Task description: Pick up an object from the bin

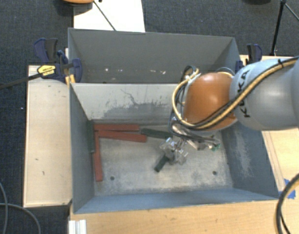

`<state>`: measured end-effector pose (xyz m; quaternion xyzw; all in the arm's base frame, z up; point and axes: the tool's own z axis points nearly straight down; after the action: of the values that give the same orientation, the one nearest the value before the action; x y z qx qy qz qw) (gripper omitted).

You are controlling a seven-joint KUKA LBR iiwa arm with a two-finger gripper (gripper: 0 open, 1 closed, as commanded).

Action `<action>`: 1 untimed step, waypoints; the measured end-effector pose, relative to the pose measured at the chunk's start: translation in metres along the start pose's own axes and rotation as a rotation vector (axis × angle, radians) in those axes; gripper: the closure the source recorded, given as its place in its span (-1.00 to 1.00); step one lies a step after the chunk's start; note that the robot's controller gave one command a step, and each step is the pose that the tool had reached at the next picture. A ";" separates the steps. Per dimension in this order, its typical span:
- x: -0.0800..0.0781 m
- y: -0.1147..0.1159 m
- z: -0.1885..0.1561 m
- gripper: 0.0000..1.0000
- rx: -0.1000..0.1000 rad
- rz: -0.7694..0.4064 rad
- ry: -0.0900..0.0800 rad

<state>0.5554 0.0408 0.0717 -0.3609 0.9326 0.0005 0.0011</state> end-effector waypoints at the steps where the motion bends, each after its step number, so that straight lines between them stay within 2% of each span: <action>1: 0.001 0.000 0.001 -1.00 -0.001 0.005 0.002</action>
Offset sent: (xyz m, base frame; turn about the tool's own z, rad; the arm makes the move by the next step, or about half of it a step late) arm 0.0000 0.0000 0.0000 0.0000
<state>0.5546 0.0405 0.0708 -0.3588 0.9334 0.0008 -0.0003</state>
